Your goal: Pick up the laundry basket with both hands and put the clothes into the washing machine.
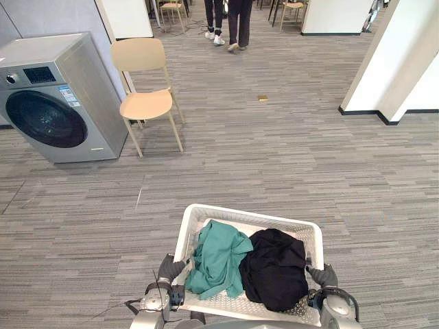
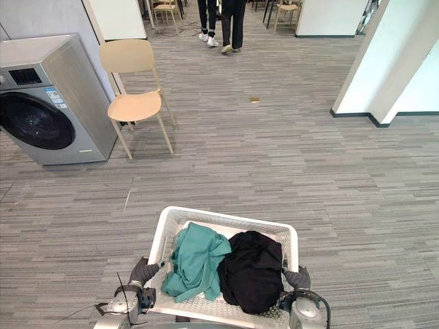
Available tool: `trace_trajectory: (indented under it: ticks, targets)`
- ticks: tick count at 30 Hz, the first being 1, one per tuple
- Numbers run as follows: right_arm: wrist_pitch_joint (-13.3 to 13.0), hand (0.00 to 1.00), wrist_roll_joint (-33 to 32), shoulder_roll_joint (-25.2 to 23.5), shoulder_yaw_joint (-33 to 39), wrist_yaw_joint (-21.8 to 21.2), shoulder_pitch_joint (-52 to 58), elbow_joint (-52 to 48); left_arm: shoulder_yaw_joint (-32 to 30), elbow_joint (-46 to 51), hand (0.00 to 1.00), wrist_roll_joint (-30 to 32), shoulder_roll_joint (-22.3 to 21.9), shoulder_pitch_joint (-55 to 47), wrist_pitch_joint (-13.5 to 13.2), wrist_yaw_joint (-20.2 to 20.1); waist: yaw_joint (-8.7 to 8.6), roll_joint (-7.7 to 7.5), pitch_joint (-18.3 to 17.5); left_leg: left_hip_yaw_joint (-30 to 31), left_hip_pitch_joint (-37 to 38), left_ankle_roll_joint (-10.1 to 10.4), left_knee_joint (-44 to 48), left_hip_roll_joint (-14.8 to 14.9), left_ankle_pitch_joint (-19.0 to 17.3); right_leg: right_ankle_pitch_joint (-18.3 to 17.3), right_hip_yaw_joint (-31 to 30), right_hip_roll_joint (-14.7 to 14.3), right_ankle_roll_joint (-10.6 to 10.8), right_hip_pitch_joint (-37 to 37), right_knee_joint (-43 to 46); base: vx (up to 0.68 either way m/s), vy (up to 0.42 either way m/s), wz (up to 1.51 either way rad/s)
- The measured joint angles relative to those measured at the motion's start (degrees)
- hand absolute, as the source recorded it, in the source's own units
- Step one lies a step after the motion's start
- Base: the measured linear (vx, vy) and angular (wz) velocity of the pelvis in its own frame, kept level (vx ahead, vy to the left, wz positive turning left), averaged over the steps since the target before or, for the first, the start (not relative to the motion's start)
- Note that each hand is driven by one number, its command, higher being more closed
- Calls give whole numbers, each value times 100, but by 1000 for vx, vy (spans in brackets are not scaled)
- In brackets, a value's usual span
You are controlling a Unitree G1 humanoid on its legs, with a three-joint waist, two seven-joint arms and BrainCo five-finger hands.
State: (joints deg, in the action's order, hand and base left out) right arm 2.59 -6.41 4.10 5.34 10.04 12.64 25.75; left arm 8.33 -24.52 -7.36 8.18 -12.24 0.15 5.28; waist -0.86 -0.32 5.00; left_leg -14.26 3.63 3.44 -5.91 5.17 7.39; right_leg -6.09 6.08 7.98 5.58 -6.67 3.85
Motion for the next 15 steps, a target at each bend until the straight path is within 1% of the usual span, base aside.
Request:
trace_trajectory:
  ticks: [3, 5, 8, 11, 12, 14, 15]
  targets:
    - [-9, 100, -12, 1, 21, -4, 1, 23, -14, -1, 100, -1, 0, 4, 0, 0, -3, 0, 0, -4, -1, 2, 0, 3, -2, -1, -1, -1, -1, 1, -10, 0, 0, 0]
    - [-94, 100, -131, 32, 53, -27, -3, 194, -20, -89, 100, -1, -1, 67, -26, 1, -2, 0, 0, -7, -8, 26, -1, 7, -23, -3, -1, -5, -3, 1, -31, 0, 0, 0]
    - [-266, 100, -567, 135, 83, -148, -73, 496, 10, -329, 100, -1, 0, 311, -70, -4, -11, -2, -5, -13, -78, 40, -1, 26, -55, -13, 18, -23, -38, 19, -122, 0, 0, 0]
    - [-376, 100, -907, 194, 91, -291, -204, 791, 17, -493, 100, 0, 0, 494, -99, -7, -15, -19, -13, -97, -148, 57, 1, 60, -67, 11, -8, -50, -41, 90, -176, 20, -10, -10]
    - [-393, 100, -1122, 234, 83, -374, -387, 1039, 19, -548, 100, 1, 5, 541, -124, -6, 5, -31, -13, -210, -159, 77, 44, 88, -96, 40, -75, -70, -4, 121, -237, 58, -14, -28]
    - [-407, 100, -1365, 308, 23, -453, -558, 1301, 21, -547, 100, 0, 16, 575, -153, -3, 37, -44, -17, -302, -286, 53, 202, 114, -181, 67, -150, -36, 27, 219, -253, 72, 7, -27]
    - [-412, 100, -1536, 380, -52, -481, -705, 1449, 32, -547, 100, -4, 39, 628, -173, 2, 29, -43, -12, -314, -498, 48, 514, 132, -339, 118, -155, 11, 54, 299, -265, 111, 30, -19]
